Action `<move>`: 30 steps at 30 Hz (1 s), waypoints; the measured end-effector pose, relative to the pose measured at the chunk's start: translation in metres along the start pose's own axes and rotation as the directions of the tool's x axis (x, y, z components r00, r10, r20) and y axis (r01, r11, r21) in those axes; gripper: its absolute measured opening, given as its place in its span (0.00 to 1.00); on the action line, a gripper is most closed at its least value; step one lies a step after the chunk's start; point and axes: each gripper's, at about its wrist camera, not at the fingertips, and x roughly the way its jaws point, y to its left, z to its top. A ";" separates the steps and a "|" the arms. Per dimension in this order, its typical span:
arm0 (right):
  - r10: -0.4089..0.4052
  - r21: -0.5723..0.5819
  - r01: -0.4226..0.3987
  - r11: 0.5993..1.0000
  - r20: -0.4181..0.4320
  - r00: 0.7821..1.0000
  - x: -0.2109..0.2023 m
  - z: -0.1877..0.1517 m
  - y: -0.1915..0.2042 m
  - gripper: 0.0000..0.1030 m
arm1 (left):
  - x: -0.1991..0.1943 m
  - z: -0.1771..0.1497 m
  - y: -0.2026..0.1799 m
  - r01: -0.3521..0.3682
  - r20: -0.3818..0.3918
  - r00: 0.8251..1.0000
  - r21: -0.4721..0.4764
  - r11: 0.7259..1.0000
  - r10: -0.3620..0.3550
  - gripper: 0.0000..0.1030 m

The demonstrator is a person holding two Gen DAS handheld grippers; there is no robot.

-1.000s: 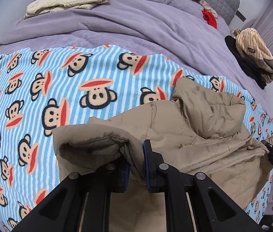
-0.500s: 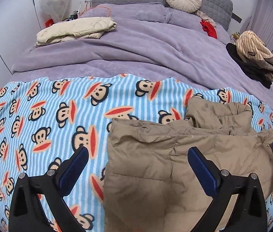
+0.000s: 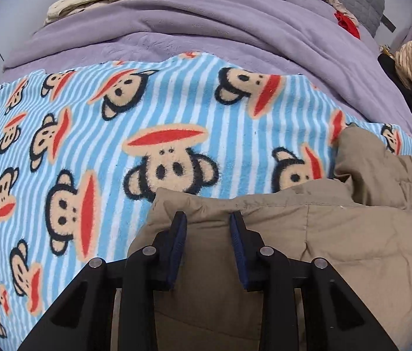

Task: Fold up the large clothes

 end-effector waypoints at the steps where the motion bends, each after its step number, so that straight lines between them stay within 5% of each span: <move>1: 0.000 0.008 0.000 1.000 0.003 1.000 0.006 0.002 -0.001 0.17 | 0.005 0.001 -0.001 -0.002 0.001 1.000 0.005 1.000 0.002 0.33; 11: -0.058 -0.018 0.058 0.998 0.009 0.998 0.033 0.018 0.001 0.16 | 0.008 0.021 0.016 0.046 -0.026 0.999 -0.046 0.998 -0.047 0.33; 16: -0.135 -0.099 0.143 0.985 0.086 0.987 -0.009 0.012 0.031 0.21 | -0.045 0.007 0.035 0.035 0.047 0.998 -0.012 0.999 -0.035 0.33; 19: -0.145 -0.107 0.162 0.981 0.147 0.978 -0.039 -0.011 0.038 0.21 | -0.050 -0.013 0.046 0.024 0.024 0.999 0.006 1.000 -0.024 0.33; 21: -0.161 -0.090 0.174 0.981 0.136 0.977 -0.042 -0.028 0.032 0.21 | -0.038 -0.024 0.045 -0.025 0.006 1.000 0.043 0.999 0.024 0.40; 22: -0.172 -0.086 0.182 0.979 0.113 0.979 -0.036 -0.036 0.026 0.20 | -0.033 -0.030 0.043 -0.064 0.013 0.998 0.057 0.996 0.063 0.56; 23: -0.180 -0.089 0.188 0.978 0.093 0.979 -0.028 -0.041 0.021 0.20 | -0.027 -0.034 0.045 -0.086 0.020 0.996 0.060 0.994 0.085 0.61; 27: -0.203 -0.117 0.210 0.971 0.071 0.977 -0.013 -0.037 0.018 0.20 | -0.029 -0.026 0.057 -0.059 -0.032 0.998 -0.026 0.998 0.058 0.61; 30: -0.181 -0.088 0.187 0.978 0.066 0.981 -0.036 -0.035 0.022 0.25 | -0.065 -0.026 0.063 -0.069 0.010 0.998 0.003 0.998 0.069 0.61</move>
